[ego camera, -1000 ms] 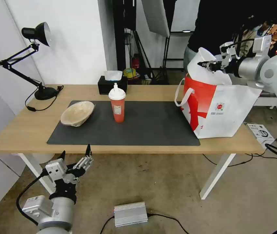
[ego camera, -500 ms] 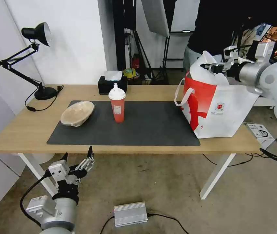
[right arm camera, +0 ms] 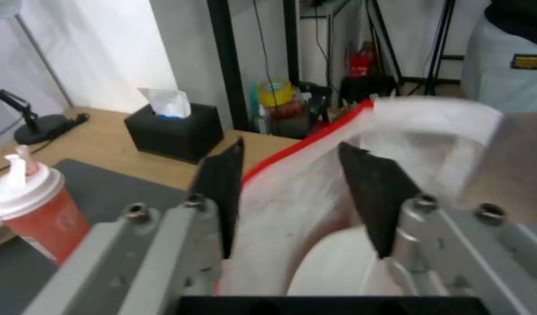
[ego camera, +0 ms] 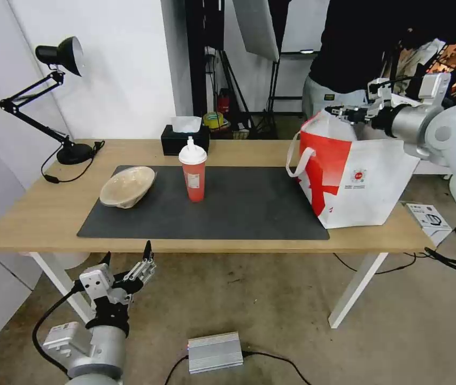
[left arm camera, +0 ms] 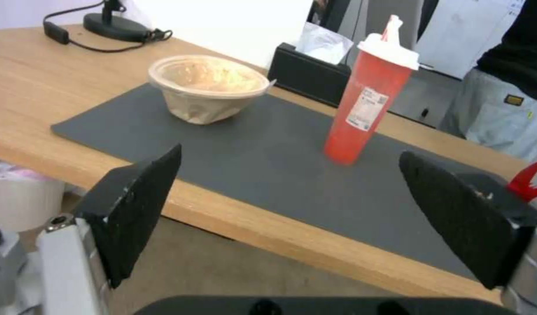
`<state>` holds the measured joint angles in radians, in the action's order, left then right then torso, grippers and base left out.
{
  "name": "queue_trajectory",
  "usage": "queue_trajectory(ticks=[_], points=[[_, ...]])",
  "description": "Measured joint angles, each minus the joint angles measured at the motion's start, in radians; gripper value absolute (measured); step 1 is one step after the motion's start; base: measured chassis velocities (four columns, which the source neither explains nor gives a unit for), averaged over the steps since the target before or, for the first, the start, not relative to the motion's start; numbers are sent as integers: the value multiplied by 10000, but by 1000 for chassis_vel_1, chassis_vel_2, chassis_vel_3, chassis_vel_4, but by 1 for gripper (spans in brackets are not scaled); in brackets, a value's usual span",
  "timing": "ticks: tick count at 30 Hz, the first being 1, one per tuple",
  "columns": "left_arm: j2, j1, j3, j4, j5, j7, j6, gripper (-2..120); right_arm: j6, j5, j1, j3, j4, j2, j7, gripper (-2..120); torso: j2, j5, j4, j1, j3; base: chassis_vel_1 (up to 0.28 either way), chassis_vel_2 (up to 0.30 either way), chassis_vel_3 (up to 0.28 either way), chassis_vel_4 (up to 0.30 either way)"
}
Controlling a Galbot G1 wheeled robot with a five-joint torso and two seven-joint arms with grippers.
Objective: Pick up the trash from the table and place it into the takeout bag.
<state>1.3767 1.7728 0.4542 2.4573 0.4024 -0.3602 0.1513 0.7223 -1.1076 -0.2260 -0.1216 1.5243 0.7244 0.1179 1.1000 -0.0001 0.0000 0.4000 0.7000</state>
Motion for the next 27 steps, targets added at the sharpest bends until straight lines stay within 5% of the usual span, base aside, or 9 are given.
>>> queue_trajectory(ticks=[13, 25, 27], points=[[-4, 13, -37, 79, -59, -3, 4, 100, -1, 508, 156, 373, 44, -110, 28, 94, 0, 1, 0, 0, 0, 0, 0, 0, 0], [11, 20, -17, 102, -58, -3, 5, 100, -29, 298, -91, 25, 359, -36, -75, 100, 0, 1, 0, 0, 0, 0, 0, 0, 0], [21, 31, 19, 106, -63, -2, 5, 100, -618, -136, -317, -253, 862, 44, -462, 100, 0, 0, 0, 0, 0, 0, 0, 0, 0]])
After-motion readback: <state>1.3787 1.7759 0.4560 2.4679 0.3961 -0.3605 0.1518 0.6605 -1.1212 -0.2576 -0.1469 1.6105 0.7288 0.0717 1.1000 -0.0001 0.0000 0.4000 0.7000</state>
